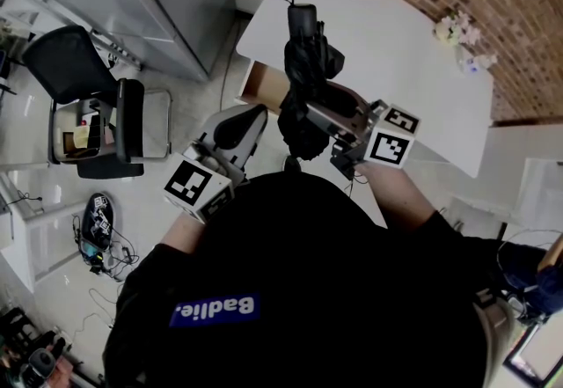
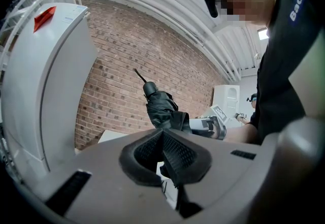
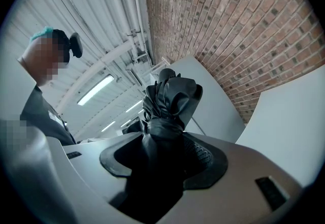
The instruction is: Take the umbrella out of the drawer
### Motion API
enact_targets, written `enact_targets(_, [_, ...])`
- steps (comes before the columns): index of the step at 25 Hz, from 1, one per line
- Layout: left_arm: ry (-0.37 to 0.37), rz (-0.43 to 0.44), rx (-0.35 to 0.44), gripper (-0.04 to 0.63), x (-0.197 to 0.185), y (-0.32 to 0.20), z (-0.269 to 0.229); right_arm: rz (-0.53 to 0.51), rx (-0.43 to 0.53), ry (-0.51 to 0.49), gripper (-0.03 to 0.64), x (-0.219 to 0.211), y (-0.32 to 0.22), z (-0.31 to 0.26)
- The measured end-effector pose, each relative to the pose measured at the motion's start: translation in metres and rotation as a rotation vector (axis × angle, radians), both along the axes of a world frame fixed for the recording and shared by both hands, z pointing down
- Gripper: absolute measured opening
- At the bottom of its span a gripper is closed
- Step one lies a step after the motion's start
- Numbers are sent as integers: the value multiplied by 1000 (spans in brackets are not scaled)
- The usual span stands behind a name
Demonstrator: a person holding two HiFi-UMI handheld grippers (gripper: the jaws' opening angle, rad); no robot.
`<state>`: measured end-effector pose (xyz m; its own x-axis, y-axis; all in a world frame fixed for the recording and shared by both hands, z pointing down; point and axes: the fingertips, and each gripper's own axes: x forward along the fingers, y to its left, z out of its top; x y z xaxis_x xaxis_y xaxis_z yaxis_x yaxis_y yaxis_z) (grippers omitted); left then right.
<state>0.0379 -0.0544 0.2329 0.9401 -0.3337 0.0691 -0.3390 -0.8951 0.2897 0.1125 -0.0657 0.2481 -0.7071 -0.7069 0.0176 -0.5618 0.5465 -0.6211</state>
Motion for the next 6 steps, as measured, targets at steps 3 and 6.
enact_targets(3, [-1,-2,6,2,0,8,4,-2,0,7,247,0,7,6])
enact_targets(6, [-1,-2,12,2,0,16,8,-4,2,10,248,-2,14,11])
